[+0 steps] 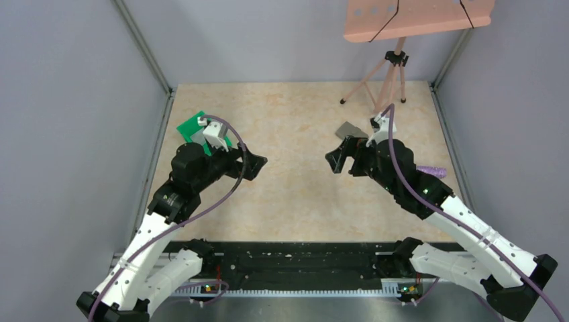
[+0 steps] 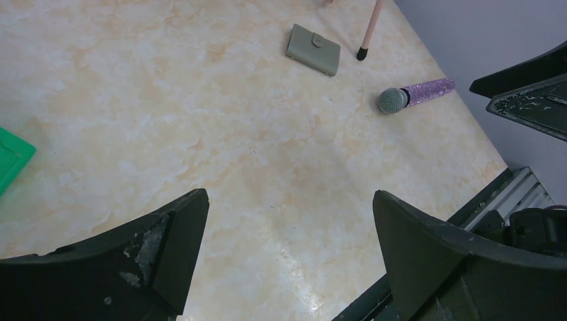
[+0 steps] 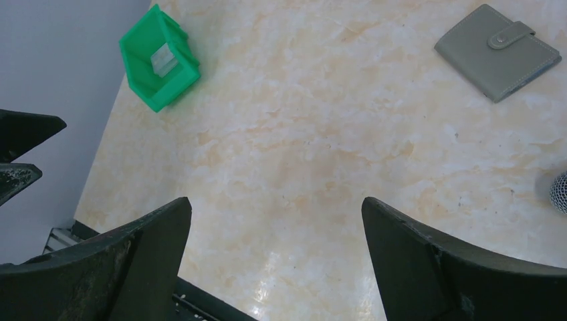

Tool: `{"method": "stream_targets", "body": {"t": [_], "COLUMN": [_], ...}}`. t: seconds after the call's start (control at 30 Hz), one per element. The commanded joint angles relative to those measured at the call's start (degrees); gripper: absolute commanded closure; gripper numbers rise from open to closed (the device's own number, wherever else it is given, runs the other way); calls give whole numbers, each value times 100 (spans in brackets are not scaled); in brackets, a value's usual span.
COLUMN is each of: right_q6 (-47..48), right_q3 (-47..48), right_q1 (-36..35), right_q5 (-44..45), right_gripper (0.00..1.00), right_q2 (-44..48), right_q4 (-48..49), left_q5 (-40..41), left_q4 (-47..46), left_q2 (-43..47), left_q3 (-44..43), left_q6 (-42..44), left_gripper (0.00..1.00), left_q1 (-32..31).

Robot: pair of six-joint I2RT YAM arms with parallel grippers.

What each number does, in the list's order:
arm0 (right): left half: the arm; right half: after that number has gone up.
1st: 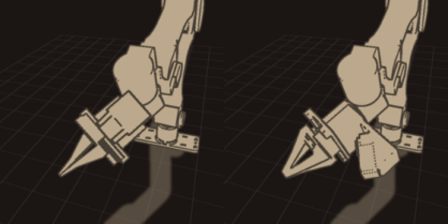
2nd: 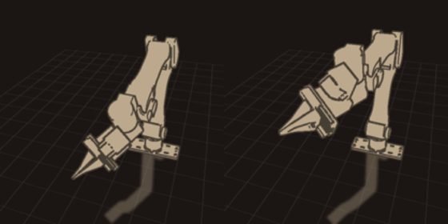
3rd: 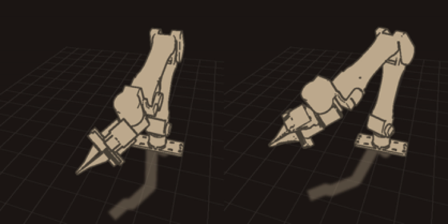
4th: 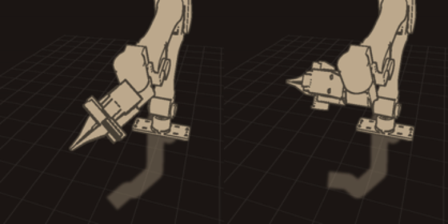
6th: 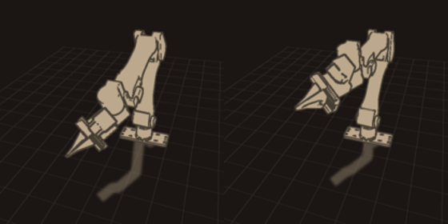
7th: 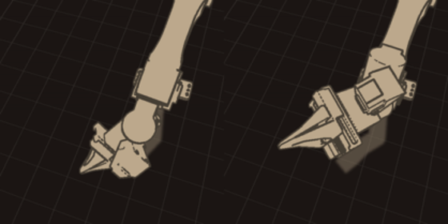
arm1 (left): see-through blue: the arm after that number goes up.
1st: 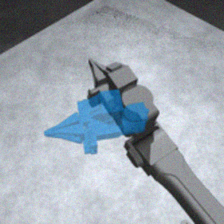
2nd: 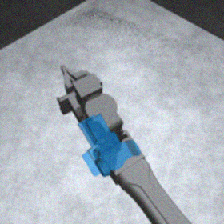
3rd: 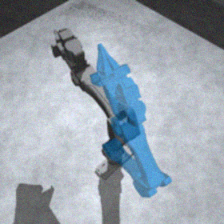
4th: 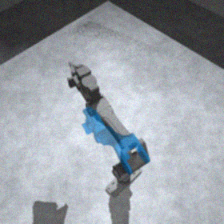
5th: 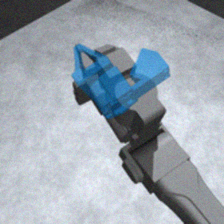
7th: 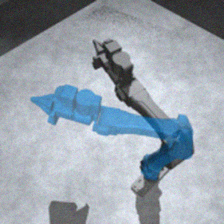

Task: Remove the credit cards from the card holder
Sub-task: Move the card holder to the center of the board.

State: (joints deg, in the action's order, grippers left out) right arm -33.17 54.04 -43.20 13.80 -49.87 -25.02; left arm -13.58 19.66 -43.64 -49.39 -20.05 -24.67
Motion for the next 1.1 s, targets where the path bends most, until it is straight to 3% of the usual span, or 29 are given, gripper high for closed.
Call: {"method": "stream_targets", "body": {"t": [0.0, 0.3, 0.47, 0.53, 0.7, 0.87, 1.07], "right_q6": [-52, 279, 528, 673, 317, 104, -297], "right_q3": [15, -55, -602, -912, -1260, -1548, -1579], "right_q1": [40, 39, 55, 231, 1138, 1859, 2543], "right_q5": [105, 426, 2004, 2249, 1641, 1134, 642], "right_gripper": [1, 1, 4, 3, 15, 36, 45], "right_q2": [146, 210, 6, -363, -1159, -1716, -2378], "right_q4": [227, 485, 769, 1097, 1870, 2802, 3315], "left_q5": [74, 227, 283, 265, 277, 130, 34], "left_q4": [-296, -286, -252, -252, -244, -256, -268], "left_q2": [35, 65, 120, 134, 143, 107, 100], "left_q3": [16, 13, 16, 12, 33, 23, 25], "left_q6": [-34, -47, -26, -33, -40, -107, -153], "left_gripper": [2, 3, 3, 3, 3, 3, 4], "left_q1": [23, 23, 28, 27, 17, 11, 6]}}
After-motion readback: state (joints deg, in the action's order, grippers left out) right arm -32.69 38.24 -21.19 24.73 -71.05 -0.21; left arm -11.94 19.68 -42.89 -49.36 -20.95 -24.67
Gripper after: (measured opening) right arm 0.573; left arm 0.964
